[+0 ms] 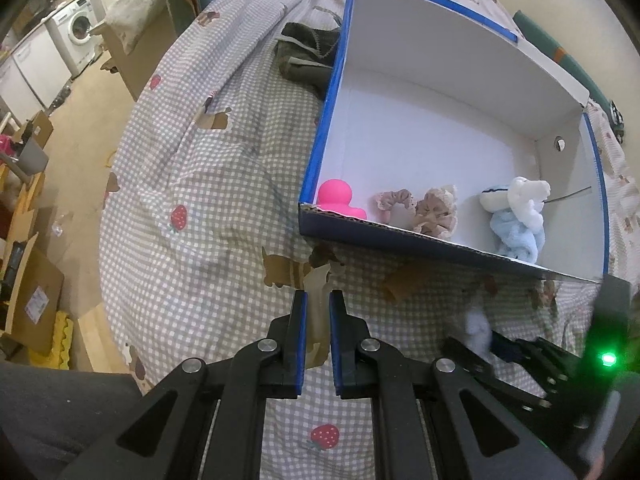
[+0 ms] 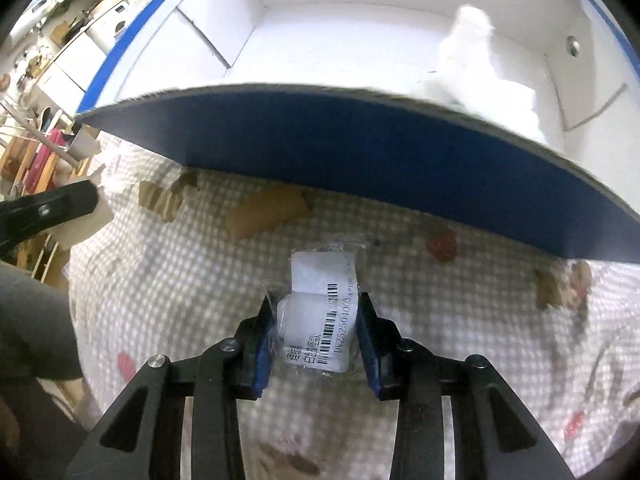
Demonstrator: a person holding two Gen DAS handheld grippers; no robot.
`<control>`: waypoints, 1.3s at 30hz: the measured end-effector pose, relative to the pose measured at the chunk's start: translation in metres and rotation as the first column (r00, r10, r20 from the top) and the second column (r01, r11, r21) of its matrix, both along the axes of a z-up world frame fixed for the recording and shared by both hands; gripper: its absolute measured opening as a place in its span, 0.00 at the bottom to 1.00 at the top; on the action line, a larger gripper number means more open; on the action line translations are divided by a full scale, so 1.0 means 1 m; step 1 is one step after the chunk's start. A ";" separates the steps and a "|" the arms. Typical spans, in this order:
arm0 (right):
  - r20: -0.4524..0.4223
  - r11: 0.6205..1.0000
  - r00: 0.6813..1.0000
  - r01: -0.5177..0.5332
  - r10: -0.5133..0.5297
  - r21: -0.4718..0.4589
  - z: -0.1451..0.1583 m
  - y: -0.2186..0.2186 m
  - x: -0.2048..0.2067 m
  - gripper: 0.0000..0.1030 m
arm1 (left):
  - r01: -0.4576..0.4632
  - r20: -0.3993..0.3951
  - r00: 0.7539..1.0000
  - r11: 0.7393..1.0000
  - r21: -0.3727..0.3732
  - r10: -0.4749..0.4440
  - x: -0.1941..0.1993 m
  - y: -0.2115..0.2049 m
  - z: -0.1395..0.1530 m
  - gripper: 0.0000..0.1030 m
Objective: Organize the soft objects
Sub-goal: 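Grasp the plastic-wrapped white package with the right gripper while the left gripper holds the tan item, then carry the tan item and the plastic package over the box with both grippers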
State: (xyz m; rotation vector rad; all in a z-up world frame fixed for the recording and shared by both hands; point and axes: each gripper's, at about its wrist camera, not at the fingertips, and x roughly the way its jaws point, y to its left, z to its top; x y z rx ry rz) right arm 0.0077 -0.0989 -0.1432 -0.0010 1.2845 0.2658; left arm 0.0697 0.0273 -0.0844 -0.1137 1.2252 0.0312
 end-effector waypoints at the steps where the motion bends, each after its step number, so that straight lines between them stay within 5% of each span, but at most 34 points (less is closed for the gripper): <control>1: -0.003 1.000 1.000 0.001 -0.001 0.002 0.006 -0.001 -0.005 0.38 | 0.000 -0.001 1.000 1.000 0.003 0.000 0.000 0.000 0.000 0.09; 23: 0.114 0.974 0.987 0.084 -0.110 0.211 0.086 -0.101 -0.037 0.38 | 0.009 0.031 0.999 0.996 0.088 -0.012 -0.011 -0.001 0.004 0.09; 39: 0.295 0.930 0.930 0.109 -0.221 0.351 0.162 -0.124 -0.008 0.38 | 0.058 0.267 0.961 0.995 0.079 -0.077 0.024 -0.024 0.102 0.09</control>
